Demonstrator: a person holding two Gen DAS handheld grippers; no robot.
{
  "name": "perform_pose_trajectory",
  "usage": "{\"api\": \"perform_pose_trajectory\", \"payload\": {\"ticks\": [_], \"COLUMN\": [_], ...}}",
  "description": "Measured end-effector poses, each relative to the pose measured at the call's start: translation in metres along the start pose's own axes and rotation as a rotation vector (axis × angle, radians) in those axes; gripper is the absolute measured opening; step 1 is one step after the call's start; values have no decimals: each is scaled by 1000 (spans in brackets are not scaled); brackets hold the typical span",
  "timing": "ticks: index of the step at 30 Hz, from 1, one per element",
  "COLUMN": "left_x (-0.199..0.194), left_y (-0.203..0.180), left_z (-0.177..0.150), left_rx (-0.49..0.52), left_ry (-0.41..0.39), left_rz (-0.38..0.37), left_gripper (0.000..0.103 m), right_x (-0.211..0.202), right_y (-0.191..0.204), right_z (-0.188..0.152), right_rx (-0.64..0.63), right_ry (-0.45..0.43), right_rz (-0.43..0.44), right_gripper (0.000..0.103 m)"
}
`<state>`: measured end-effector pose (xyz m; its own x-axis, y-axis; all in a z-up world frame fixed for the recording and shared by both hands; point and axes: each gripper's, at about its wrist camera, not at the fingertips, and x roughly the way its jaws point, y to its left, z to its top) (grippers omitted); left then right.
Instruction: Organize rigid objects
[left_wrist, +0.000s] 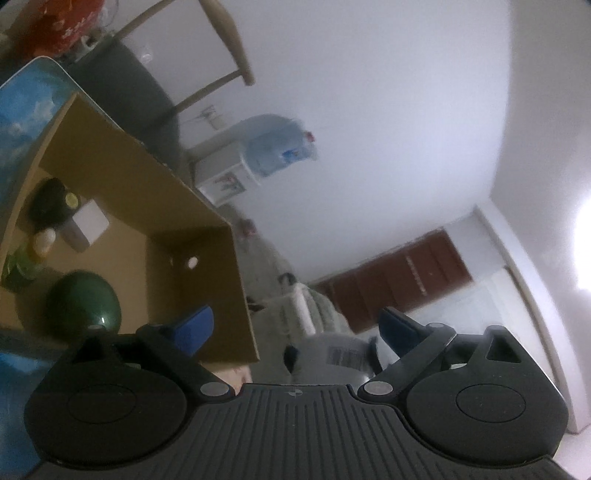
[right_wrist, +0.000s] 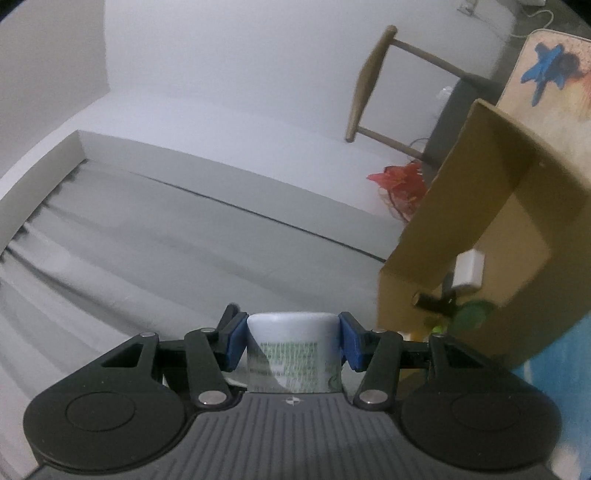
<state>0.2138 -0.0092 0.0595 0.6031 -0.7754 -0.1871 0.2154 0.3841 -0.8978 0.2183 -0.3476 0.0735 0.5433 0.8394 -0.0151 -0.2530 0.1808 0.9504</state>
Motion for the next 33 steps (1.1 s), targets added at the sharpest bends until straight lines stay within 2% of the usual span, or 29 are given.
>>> {"api": "perform_pose_trajectory", "payload": {"ticks": [6, 9, 14, 19, 22, 26, 31, 33], "left_x": [15, 23, 34, 35, 31, 32, 21, 21], "left_y": [-8, -13, -20, -16, -15, -17, -20, -20], "left_z": [19, 19, 12, 3, -1, 0, -2, -1], "left_rx": [105, 157, 221, 220, 226, 237, 248, 255], "left_ry": [18, 43, 112, 130, 113, 92, 54, 48], "left_rz": [46, 33, 10, 7, 2, 8, 12, 14], "left_gripper": [99, 101, 101, 98, 92, 77, 72, 65], "right_x": [25, 36, 51, 56, 58, 55, 51, 51], "right_y": [-11, -7, -7, -12, -15, -19, -24, -28], "right_z": [42, 57, 69, 75, 78, 79, 82, 83], "right_rx": [-3, -15, -3, 14, 27, 41, 53, 70], "right_ry": [22, 25, 39, 41, 45, 43, 31, 30], "right_rz": [-50, -45, -39, -31, -25, -15, -13, -5], "right_gripper": [55, 55, 55, 55, 55, 55, 55, 55]}}
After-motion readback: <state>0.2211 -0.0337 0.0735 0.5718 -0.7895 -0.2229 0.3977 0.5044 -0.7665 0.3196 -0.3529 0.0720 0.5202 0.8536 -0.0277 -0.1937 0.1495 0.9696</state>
